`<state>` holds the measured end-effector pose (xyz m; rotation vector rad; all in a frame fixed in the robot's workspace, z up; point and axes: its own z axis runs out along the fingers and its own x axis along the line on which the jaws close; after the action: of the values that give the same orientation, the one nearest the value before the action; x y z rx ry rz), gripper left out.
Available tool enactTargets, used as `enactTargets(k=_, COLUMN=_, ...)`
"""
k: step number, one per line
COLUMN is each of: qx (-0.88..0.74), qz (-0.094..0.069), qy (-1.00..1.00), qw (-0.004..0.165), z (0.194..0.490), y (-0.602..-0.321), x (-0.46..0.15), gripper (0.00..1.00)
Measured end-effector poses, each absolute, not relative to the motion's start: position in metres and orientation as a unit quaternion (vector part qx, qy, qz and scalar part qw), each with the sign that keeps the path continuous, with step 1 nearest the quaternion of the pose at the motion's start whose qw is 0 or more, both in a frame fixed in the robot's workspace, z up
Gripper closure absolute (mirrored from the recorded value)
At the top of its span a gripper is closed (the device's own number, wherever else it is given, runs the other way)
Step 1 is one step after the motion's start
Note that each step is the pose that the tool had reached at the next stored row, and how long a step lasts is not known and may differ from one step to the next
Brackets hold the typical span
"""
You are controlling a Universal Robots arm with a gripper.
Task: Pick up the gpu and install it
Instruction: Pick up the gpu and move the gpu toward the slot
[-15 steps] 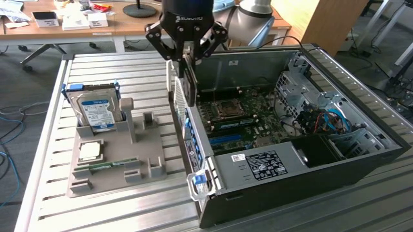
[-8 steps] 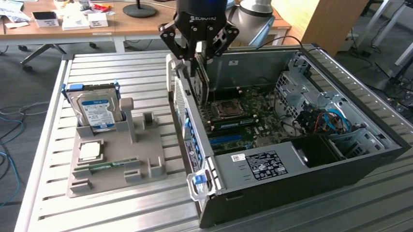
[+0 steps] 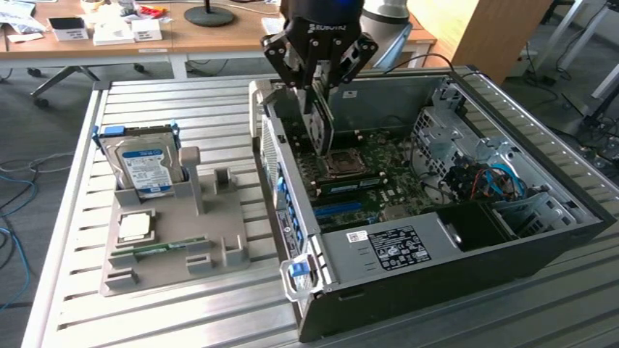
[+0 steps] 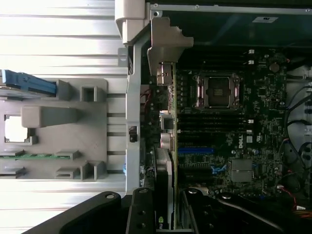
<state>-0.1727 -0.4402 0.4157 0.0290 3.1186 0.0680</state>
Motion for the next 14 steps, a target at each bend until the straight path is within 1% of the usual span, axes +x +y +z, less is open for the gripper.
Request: enactTargets(k=14, qx=0.009, qz=0.022, qy=1.000, qw=0.011, z=0.416, y=-0.440, x=-0.131, gripper=0.73)
